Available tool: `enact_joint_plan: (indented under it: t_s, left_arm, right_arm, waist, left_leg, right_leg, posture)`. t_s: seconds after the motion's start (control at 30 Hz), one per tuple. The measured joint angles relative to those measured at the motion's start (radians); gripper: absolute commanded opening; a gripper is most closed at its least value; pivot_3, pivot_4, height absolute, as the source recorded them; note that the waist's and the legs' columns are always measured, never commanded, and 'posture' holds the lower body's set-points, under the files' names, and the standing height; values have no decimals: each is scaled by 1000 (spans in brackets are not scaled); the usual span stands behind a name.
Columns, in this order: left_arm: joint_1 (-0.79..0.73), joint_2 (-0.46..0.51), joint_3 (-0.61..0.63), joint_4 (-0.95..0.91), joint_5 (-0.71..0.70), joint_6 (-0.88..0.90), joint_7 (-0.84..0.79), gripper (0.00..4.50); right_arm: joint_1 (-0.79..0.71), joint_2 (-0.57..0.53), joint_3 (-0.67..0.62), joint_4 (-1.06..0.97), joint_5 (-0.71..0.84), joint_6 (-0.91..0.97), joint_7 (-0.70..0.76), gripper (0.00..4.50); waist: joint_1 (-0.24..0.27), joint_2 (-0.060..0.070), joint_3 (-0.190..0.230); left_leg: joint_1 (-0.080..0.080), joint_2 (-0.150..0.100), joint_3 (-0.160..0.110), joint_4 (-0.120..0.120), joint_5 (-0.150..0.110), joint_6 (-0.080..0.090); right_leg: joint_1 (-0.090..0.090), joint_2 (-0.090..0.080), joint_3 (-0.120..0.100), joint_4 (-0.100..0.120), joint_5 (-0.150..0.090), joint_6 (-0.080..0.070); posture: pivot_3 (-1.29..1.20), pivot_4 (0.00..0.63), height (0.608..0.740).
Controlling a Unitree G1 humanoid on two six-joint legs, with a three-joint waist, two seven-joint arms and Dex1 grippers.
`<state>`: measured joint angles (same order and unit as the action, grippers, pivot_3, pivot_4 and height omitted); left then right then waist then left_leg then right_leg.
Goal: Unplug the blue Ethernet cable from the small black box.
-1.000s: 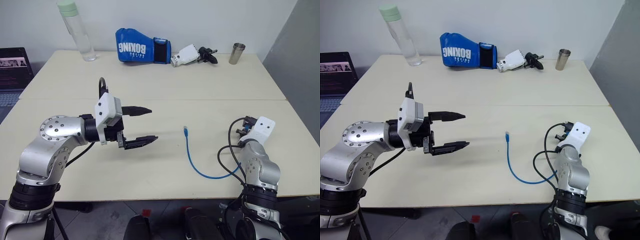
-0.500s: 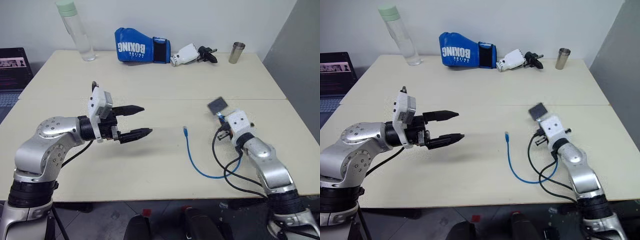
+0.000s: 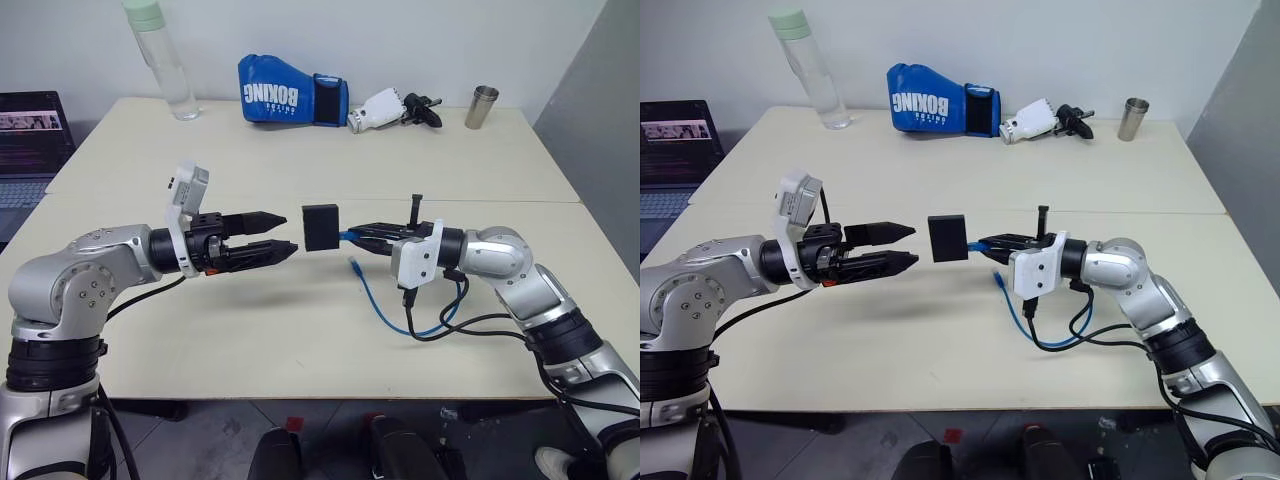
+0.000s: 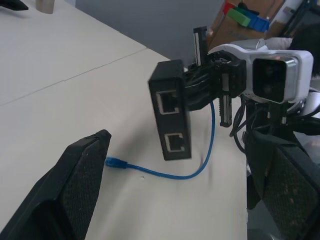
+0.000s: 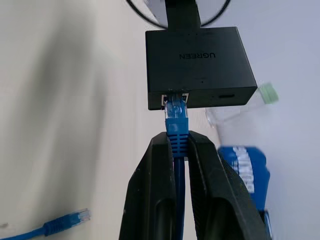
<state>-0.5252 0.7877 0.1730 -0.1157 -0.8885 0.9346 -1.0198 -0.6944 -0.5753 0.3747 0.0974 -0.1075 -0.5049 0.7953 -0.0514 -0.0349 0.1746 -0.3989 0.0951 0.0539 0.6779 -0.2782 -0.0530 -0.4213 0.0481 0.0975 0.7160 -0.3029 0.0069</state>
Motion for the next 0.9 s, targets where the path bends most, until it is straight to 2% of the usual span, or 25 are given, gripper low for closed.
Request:
enact_joint_plan:
  t_s: [0.3,0.4,0.6,0.7,0.9]
  left_arm:
    - [0,-45,1,10,-13,26,39,4500]
    - [0,-46,1,10,-13,26,39,4010]
    - [0,-48,1,14,-13,26,43,2692]
    - [0,-48,-4,14,-12,26,32,2177]
    - [0,-50,-16,11,-12,26,17,806]
  right_arm:
    - [-40,47,5,52,-10,-44,33,94]
    - [-40,53,5,58,-11,-45,35,92]
    - [-40,65,5,58,-11,-45,43,92]
    - [-40,67,5,59,-20,-45,48,92]
    - [-40,68,5,64,-36,-41,50,91]
  waist:
    - [0,0,0]
    - [0,0,0]
    - [0,0,0]
    - [1,0,0]
    - [1,0,0]
  left_leg:
    - [0,0,0,0,1,-2]
    - [0,0,0,0,1,-3]
    - [0,0,0,0,2,-3]
    - [0,0,0,0,2,-3]
    - [0,0,0,0,2,-3]
  right_leg:
    - [0,0,0,1,0,0]
    - [0,0,0,1,0,0]
    - [0,0,0,1,0,0]
    - [0,0,0,1,0,0]
    - [0,0,0,1,0,0]
  posture:
    - [0,150,740]
    - [0,150,740]
    - [0,150,740]
    - [0,150,740]
    - [0,150,740]
